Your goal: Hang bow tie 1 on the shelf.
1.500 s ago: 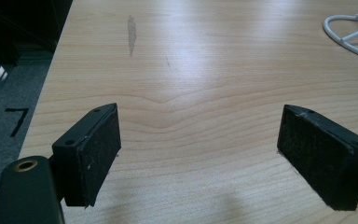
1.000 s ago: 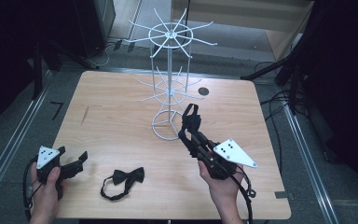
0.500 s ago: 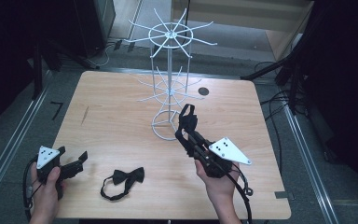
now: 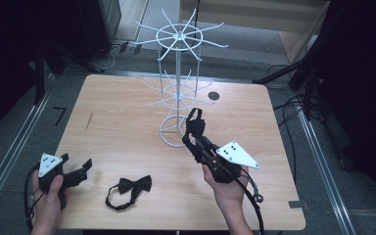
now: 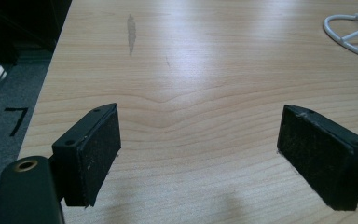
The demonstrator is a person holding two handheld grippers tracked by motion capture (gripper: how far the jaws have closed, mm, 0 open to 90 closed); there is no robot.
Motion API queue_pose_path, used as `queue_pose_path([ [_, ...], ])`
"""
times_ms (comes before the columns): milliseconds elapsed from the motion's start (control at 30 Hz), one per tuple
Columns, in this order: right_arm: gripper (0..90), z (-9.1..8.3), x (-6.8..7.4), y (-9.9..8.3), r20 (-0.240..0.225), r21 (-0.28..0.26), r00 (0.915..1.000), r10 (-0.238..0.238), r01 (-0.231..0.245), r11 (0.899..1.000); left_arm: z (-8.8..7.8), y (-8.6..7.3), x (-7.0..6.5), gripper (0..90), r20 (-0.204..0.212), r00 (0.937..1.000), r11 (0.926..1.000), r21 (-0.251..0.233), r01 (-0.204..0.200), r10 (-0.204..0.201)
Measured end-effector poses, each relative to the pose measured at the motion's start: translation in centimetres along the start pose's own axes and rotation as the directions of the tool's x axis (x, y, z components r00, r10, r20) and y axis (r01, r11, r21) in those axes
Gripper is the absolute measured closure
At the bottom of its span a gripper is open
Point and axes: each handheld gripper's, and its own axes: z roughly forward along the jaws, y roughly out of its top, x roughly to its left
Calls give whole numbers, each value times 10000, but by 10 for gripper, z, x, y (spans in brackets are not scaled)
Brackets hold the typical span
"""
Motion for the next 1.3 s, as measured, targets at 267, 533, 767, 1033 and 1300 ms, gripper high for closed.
queue_pose_path([
  [267, 767, 8, 0, 0, -1, 139, 10000, 32, -32, 9999, 0, 0, 0, 139, 4, 10000, 10000, -3, 13, -13],
  [533, 767, 13, 0, 1, 4, 176, 10000, 52, -52, 9998, 0, 0, 0, 139, 9, 10000, 10000, -2, 6, -6],
  [767, 767, 18, 0, -1, 36, 243, 10000, 80, -81, 9997, 0, 0, 0, 139, 8, 10000, 10000, 0, 9, -9],
  [1033, 767, 22, -1, -1, 53, 265, 10000, 52, -53, 9996, 0, 0, 0, 139, 9, 10000, 10000, 0, 18, -18],
  [1300, 765, 27, -1, -2, 73, 342, 10000, 44, -46, 9994, 0, 0, 0, 139, 18, 10000, 10000, 8, 25, -25],
])
